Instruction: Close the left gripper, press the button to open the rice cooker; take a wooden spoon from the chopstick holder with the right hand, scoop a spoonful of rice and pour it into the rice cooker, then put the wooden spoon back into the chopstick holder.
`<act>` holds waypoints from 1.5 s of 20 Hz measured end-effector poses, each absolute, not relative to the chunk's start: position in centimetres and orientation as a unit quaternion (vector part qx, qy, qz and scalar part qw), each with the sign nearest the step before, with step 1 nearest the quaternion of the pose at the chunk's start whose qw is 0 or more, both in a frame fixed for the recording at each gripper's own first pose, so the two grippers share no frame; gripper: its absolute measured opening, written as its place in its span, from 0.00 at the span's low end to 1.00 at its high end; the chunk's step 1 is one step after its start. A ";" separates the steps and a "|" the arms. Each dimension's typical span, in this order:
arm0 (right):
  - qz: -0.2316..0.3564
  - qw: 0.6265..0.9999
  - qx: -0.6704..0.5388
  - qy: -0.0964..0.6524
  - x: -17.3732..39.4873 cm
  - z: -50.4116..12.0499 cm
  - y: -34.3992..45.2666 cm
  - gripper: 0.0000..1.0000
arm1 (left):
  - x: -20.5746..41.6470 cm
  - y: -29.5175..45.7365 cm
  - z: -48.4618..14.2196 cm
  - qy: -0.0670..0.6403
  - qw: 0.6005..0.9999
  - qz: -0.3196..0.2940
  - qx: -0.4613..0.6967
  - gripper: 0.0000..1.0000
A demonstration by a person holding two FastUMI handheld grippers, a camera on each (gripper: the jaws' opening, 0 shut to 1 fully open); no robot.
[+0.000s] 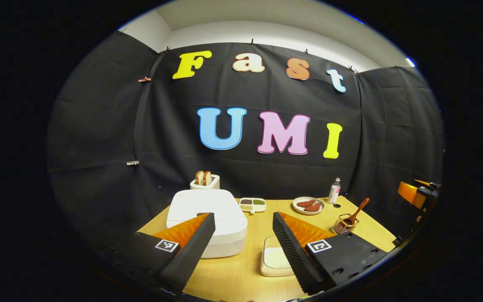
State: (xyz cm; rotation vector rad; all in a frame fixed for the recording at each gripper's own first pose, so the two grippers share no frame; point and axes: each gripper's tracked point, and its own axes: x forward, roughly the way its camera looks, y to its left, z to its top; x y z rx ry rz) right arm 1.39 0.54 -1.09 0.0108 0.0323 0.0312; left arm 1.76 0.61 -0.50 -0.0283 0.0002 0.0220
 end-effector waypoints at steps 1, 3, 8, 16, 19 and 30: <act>0.016 1.000 0.002 0.020 1.4 -1.4 0.4 0.98 | 1.8 0.7 -0.8 0.001 1.000 0.010 -0.016 0.96; 0.017 1.000 -0.002 0.021 1.7 -1.3 0.3 0.98 | 2.0 0.9 -1.1 0.003 1.000 0.010 -0.018 0.96; 0.021 0.999 0.002 0.031 2.4 -2.1 0.4 0.98 | 3.2 1.7 -1.6 0.014 0.999 0.024 -0.021 0.95; 0.046 0.997 -0.013 0.054 3.3 -3.6 1.4 0.98 | 6.9 6.0 0.1 0.016 0.998 0.059 -0.013 0.85; 0.051 0.997 -0.018 0.061 3.5 -4.1 1.6 0.98 | 8.9 8.2 1.6 0.006 0.997 0.079 -0.013 0.68; 0.053 0.995 0.009 0.085 4.0 -4.1 1.7 0.98 | 16.3 10.8 -0.8 0.094 0.992 0.082 -0.027 0.08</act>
